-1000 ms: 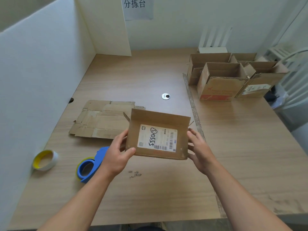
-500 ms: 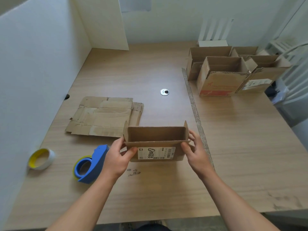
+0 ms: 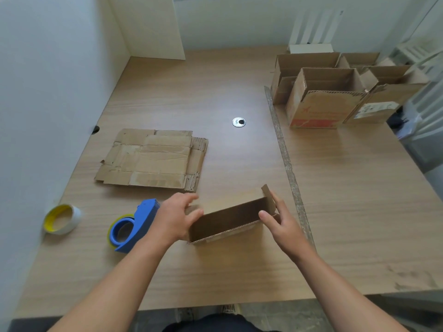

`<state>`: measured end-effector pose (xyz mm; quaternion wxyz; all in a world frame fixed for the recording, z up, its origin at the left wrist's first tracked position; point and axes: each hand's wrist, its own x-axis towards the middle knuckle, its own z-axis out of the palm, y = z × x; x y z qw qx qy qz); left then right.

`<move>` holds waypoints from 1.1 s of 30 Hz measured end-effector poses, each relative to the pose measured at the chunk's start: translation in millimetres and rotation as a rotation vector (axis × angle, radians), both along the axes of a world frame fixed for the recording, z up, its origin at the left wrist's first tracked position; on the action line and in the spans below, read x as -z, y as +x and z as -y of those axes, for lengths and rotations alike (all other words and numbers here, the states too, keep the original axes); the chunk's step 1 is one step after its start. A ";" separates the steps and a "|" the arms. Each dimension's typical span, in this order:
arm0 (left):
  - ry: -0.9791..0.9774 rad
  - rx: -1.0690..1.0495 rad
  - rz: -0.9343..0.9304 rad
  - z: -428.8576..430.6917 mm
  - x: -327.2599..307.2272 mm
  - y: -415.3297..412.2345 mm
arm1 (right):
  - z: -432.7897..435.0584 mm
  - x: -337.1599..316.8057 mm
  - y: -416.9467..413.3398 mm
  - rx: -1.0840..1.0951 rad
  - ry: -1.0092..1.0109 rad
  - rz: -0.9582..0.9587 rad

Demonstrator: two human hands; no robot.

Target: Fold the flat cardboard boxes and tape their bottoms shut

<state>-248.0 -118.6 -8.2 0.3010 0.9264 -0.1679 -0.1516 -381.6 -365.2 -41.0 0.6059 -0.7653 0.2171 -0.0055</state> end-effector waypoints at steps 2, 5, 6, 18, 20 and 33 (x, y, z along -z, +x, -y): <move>0.074 0.089 -0.016 0.7 -1.5 1.5 | -0.4 -0.1 -1.2 -0.001 -0.019 0.004; 0.118 0.117 0.039 2.4 -1.2 3.7 | -0.4 0.3 -2.4 -0.005 -0.026 0.002; 0.120 0.123 0.072 3.3 -0.8 4.1 | -1.1 0.4 -2.9 -0.010 -0.015 0.007; -0.011 -0.067 0.003 8.1 -2.3 14.6 | -1.5 8.3 0.9 -0.005 -0.032 0.015; -0.108 -0.134 -0.014 1.1 0.5 8.8 | -1.7 8.3 1.7 -0.017 -0.031 0.009; -0.262 -0.275 0.035 -5.7 10.9 -36.3 | 0.5 5.8 6.5 -0.068 -0.089 -0.063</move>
